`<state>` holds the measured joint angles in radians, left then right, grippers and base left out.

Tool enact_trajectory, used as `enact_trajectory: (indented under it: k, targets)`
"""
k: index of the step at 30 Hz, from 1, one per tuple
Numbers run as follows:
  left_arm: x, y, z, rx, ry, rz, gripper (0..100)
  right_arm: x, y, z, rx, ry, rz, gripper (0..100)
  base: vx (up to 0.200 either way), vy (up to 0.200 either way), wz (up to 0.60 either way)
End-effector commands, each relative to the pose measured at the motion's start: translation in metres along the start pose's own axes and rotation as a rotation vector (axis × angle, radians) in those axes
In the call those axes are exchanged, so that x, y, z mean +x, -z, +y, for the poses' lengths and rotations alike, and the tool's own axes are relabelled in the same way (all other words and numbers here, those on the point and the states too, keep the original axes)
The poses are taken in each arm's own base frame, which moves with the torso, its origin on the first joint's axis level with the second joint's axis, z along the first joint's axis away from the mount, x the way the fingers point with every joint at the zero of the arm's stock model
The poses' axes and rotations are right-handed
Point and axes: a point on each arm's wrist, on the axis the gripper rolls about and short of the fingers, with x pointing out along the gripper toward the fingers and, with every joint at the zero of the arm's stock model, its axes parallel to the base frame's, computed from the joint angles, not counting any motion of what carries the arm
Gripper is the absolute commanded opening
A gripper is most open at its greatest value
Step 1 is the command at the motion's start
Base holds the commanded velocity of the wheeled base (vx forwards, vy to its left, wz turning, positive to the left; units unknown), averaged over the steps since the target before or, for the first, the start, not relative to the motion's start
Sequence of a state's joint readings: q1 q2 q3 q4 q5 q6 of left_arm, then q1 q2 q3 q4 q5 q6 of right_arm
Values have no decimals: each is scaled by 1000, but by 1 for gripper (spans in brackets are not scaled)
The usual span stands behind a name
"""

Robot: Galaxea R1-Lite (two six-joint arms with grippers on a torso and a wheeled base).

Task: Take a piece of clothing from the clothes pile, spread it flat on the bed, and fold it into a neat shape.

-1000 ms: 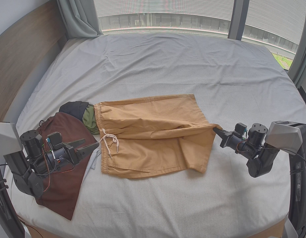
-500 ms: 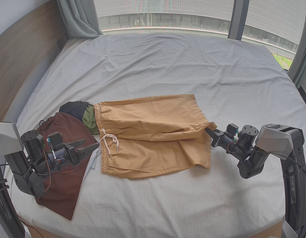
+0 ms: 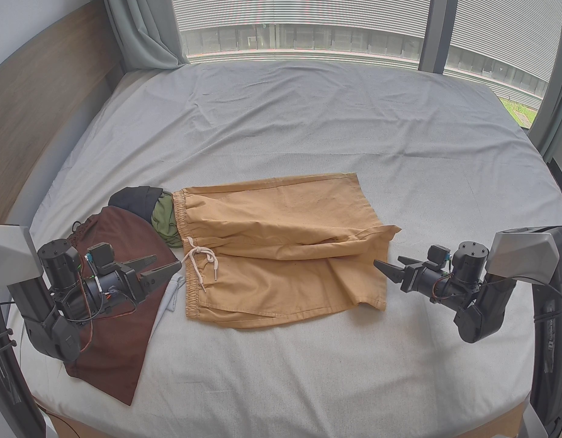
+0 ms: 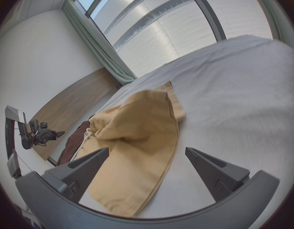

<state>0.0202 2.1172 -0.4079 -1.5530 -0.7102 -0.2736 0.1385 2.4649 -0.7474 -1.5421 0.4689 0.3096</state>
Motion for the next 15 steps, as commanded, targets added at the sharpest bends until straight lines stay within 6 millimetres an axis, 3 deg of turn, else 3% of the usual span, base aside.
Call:
enact_trajectory:
  k: [1,7,15]
  targets:
    - [0,-1,0,3,0,-4,100,-23,8,12,80,2,76,100,0,0,0]
    - [-1,-2,0,3,-1,-5,100,-26,22,28,225,-8,140,100,0,0,0]
    - [-1,-2,1,2,-3,-6,100,-25,29,34,406,0,170,100,0,0,0]
